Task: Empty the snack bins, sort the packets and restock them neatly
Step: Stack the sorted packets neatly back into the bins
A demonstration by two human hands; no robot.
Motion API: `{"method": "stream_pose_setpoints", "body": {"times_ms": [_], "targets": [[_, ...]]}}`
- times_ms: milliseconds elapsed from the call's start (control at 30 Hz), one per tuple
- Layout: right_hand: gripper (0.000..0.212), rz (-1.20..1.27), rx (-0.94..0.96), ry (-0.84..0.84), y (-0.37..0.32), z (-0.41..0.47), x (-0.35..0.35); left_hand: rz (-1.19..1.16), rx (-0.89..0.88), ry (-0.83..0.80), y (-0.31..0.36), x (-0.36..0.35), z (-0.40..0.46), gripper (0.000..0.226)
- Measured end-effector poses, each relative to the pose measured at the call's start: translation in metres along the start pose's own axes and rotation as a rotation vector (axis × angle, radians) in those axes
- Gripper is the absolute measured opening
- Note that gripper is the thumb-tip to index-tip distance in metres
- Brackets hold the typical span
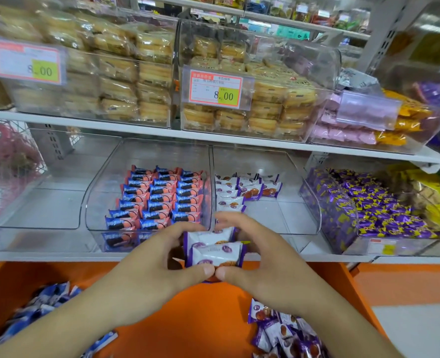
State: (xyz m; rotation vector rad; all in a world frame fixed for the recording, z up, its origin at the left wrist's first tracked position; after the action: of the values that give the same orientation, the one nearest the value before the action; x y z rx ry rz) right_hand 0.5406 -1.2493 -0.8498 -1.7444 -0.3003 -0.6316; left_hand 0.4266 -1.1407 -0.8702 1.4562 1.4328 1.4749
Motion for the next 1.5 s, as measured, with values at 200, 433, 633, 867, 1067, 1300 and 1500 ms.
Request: {"method": "stream_pose_setpoints", "body": {"times_ms": [200, 433, 633, 867, 1067, 1300, 1500], "targets": [[0.049, -0.081, 0.082, 0.081, -0.001, 0.006, 0.024, 0.074, -0.037, 0.006, 0.007, -0.002, 0.023, 0.051], [0.048, -0.147, -0.02, 0.238, 0.046, 0.053, 0.105, 0.707, -0.073, 0.071, 0.006, 0.014, 0.059, 0.083], [0.048, -0.262, -0.158, 0.022, 0.099, 0.102, 0.102, 0.821, -0.076, 0.074, -0.008, 0.019, 0.079, 0.084], [0.049, -0.189, -0.169, -0.112, 0.109, 0.118, 0.106, 0.787, -0.099, 0.074, -0.018, 0.021, 0.084, 0.085], [0.046, -0.058, -0.162, -0.206, 0.112, 0.109, 0.101, 0.728, -0.128, 0.089, -0.019, 0.023, 0.08, 0.082], [0.045, -0.156, -0.247, -0.216, 0.135, 0.117, 0.085, 0.724, -0.131, 0.094, -0.021, 0.022, 0.08, 0.083], [0.032, 0.049, -0.256, -0.317, 0.142, 0.11, 0.075, 0.718, -0.139, 0.102, -0.019, 0.022, 0.079, 0.082]]}}
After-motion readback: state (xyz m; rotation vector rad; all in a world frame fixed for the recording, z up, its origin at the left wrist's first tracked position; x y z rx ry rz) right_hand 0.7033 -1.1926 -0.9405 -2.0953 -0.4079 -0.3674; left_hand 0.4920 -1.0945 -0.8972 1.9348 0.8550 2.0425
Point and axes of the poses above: each hand's wrist, its own z-axis towards the middle knuckle, its own x-axis out of the back of the hand, y = z × x, the point moved 10 cm from there along z, towards the middle knuckle, and after that the axes turned 12 degrees about -y, right-handed, at the moved point
